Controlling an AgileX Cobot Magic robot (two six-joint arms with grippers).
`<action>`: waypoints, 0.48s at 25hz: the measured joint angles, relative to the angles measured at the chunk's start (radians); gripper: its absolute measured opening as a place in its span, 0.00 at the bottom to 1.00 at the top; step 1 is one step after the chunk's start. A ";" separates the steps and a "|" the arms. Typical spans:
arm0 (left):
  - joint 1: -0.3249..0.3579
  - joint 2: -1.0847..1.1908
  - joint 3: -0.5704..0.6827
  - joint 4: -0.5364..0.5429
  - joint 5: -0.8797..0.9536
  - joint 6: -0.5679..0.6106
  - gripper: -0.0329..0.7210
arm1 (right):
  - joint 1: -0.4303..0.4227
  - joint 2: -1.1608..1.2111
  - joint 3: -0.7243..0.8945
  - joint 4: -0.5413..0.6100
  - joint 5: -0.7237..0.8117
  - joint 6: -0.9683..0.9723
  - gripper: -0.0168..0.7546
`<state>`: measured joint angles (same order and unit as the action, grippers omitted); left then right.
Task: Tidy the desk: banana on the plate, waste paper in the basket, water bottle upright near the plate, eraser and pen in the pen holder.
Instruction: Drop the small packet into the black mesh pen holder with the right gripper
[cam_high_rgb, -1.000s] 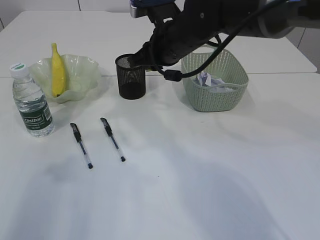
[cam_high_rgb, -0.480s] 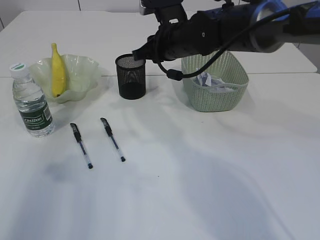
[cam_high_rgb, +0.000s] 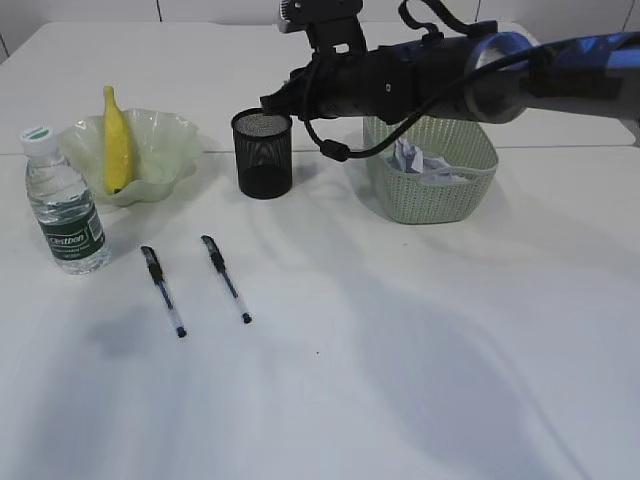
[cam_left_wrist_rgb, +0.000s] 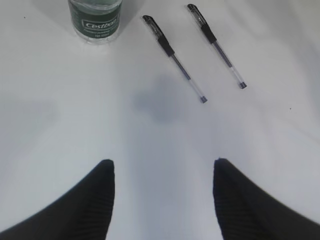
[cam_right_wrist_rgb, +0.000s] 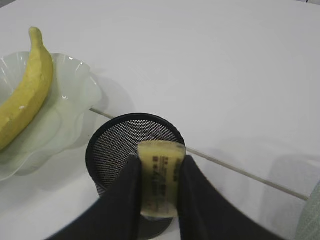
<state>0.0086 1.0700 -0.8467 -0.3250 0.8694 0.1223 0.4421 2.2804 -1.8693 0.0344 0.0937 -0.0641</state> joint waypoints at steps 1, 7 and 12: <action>0.000 0.010 0.000 0.000 -0.001 0.000 0.63 | -0.001 0.009 -0.015 0.004 -0.002 0.002 0.18; 0.000 0.033 0.000 0.000 -0.015 0.000 0.63 | -0.006 0.063 -0.078 0.016 -0.004 0.006 0.18; 0.000 0.033 0.000 0.000 -0.031 0.000 0.63 | -0.010 0.119 -0.159 0.033 -0.006 0.010 0.18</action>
<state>0.0086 1.1028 -0.8467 -0.3250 0.8388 0.1223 0.4317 2.3998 -2.0281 0.0677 0.0880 -0.0540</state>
